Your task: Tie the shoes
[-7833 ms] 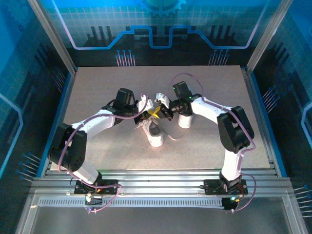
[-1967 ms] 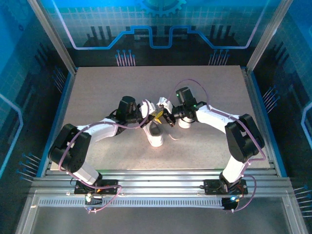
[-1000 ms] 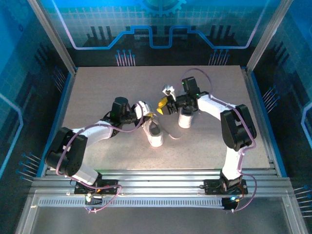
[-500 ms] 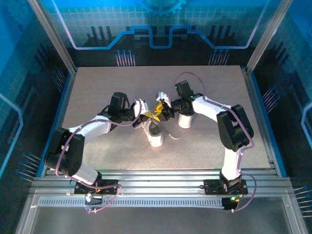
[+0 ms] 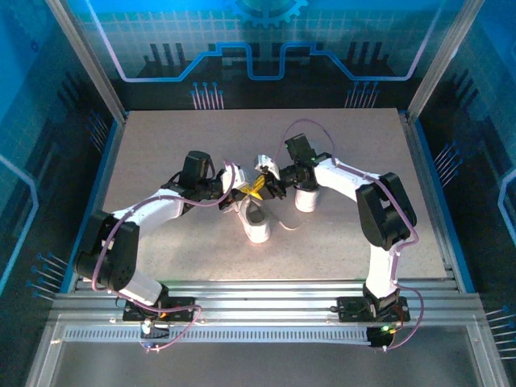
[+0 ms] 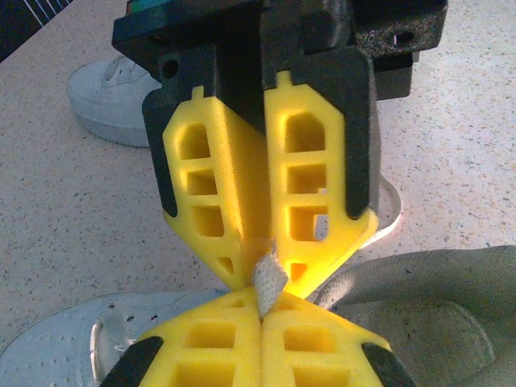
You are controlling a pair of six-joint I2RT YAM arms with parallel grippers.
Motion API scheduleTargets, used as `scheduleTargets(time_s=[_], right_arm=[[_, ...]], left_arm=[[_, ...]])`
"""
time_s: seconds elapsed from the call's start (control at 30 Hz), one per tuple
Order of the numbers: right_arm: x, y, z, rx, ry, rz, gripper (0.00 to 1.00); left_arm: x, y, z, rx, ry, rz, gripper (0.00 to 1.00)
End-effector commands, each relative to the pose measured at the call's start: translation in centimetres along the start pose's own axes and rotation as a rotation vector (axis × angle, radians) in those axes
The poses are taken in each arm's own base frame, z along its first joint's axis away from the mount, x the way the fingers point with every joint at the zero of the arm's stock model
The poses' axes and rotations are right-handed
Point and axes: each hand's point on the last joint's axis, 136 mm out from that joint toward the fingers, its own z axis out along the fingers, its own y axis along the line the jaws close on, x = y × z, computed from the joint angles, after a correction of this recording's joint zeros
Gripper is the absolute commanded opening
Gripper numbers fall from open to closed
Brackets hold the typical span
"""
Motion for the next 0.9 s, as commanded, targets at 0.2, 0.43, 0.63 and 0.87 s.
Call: scheduleTargets(time_s=[0.2, 0.43, 0.63, 0.87], right_arm=[[-1.0, 1.7, 0.1, -0.046, -0.037, 0.005, 0.37], [-1.3, 0.3, -0.9, 0.050, -0.029, 0.000, 0.39], [-1.5, 0.2, -2.0, 0.098, -0.054, -0.056, 0.44], [-1.6, 0.4, -0.6, 0.037, -0.041, -0.058, 0.46]], left_arm=[[-0.6, 0.6, 0.0, -0.017, -0.013, 0.018, 0.00], [-0.8, 0.2, -0.1, 0.000, -0.021, 0.021, 0.00], [-1.0, -0.2, -0.2, 0.025, -0.027, 0.025, 0.00], [-1.0, -0.2, 0.0, 0.039, -0.030, 0.013, 0.00]])
